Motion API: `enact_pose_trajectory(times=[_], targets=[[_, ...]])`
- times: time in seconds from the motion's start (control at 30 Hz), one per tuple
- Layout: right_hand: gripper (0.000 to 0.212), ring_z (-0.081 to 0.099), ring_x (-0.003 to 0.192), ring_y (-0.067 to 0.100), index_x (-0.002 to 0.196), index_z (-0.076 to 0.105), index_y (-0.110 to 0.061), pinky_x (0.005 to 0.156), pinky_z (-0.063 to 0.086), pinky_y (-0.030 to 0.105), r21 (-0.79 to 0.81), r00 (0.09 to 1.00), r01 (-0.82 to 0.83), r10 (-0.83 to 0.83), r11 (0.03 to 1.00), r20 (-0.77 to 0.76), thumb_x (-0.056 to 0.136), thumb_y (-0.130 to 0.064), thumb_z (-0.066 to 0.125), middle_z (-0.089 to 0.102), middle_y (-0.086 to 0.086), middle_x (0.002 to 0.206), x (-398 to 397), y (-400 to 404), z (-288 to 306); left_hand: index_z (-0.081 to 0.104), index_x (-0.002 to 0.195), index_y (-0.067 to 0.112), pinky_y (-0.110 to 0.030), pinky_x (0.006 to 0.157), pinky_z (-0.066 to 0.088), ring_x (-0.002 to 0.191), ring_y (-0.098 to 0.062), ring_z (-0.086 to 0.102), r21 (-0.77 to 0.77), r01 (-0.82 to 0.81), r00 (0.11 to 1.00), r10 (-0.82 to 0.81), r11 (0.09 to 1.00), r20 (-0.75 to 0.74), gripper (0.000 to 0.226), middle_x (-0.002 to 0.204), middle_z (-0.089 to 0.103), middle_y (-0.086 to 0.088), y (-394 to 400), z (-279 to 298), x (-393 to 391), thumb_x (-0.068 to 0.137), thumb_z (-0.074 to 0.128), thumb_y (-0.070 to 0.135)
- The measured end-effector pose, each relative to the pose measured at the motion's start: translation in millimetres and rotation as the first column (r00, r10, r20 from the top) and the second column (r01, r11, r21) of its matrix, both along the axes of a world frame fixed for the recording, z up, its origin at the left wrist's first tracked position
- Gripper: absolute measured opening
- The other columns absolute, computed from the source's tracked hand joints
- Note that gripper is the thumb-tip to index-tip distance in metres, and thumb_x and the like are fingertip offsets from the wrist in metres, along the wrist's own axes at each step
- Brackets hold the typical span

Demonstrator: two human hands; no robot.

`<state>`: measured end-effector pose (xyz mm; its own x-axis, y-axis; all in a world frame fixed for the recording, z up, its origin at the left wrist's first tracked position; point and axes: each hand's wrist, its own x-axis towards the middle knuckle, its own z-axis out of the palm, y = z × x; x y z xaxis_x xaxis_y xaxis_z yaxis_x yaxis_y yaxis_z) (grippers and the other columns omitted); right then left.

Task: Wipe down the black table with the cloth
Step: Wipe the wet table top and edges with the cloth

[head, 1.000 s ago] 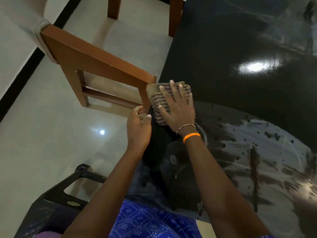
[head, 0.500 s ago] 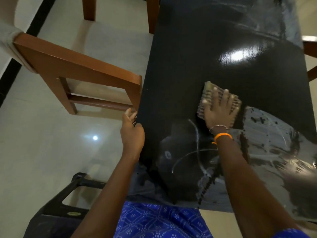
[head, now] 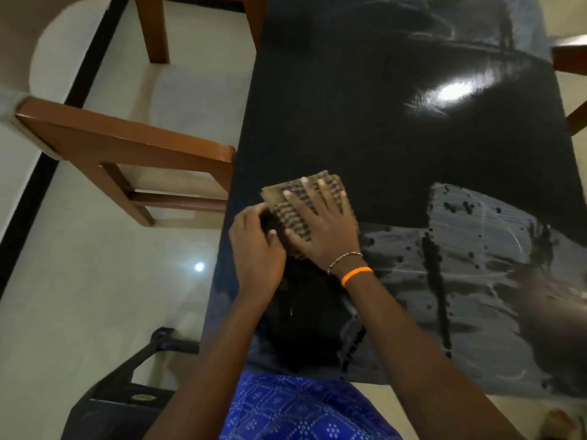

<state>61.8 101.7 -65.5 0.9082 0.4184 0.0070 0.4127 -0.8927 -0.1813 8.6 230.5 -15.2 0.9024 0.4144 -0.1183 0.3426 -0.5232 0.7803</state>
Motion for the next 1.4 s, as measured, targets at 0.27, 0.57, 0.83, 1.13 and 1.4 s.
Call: enact_pose_trajectory(times=[0.27, 0.57, 0.83, 1.13, 1.4], targets=[[0.07, 0.021, 0.144, 0.028, 0.145, 0.028, -0.034, 0.115, 0.014, 0.049, -0.121, 0.891, 0.446, -0.452, 0.887, -0.033, 0.08, -0.062, 0.029, 0.022, 0.003, 0.157, -4, -222, 8, 0.045, 0.129, 0.017, -0.038, 0.117, 0.011, 0.137, -0.021, 0.026, 0.194, 0.551, 0.831, -0.554, 0.812, -0.042, 0.045, 0.134, 0.047, -0.001, -121, 0, 10, 0.086, 0.057, 0.014], [0.064, 0.001, 0.147, 0.03, 0.147, 0.019, -0.034, 0.116, 0.003, 0.056, -0.094, 0.587, 0.801, -0.806, 0.592, -0.074, 0.091, -0.05, 0.045, 0.005, 0.006, 0.16, 8, -286, 0, 0.039, 0.133, 0.018, -0.035, 0.116, -0.004, 0.144, -0.018, 0.012, 0.245, 0.595, 0.801, -0.59, 0.766, -0.1, 0.048, 0.142, 0.041, 0.002, -167, -8, 6, 0.087, 0.052, 0.01], [0.064, 0.001, 0.147, 0.031, 0.146, 0.019, -0.039, 0.113, -0.002, 0.06, -0.048, 0.949, 0.292, -0.295, 0.955, -0.114, 0.088, -0.057, 0.04, 0.004, 0.004, 0.16, 53, -149, -3, 0.05, 0.107, 0.007, -0.038, 0.104, 0.033, 0.118, -0.028, 0.042, 0.201, 0.419, 0.907, -0.418, 0.886, -0.047, 0.044, 0.118, 0.051, -0.01, -175, -6, 1, 0.068, 0.044, -0.012], [0.064, 0.009, 0.147, 0.026, 0.144, 0.023, -0.041, 0.115, 0.008, 0.055, -0.035, 0.931, 0.359, -0.36, 0.933, -0.065, 0.086, -0.057, 0.042, 0.013, -0.001, 0.159, 48, -283, -3, 0.051, 0.113, 0.016, -0.029, 0.09, 0.035, 0.113, -0.02, 0.041, 0.271, 0.551, 0.83, -0.553, 0.789, -0.078, 0.032, 0.12, 0.051, -0.002, -247, -10, -3, 0.083, 0.05, 0.005], [0.062, 0.022, 0.143, 0.03, 0.144, 0.026, -0.04, 0.112, 0.022, 0.054, -0.021, 0.646, 0.762, -0.762, 0.647, -0.045, 0.087, -0.055, 0.046, 0.021, 0.002, 0.157, 15, -424, -2, 0.05, 0.117, 0.022, -0.023, 0.085, 0.031, 0.111, -0.014, 0.042, 0.289, 0.72, 0.675, -0.734, 0.631, -0.08, 0.032, 0.121, 0.05, 0.003, -308, -7, 5, 0.085, 0.054, 0.018]])
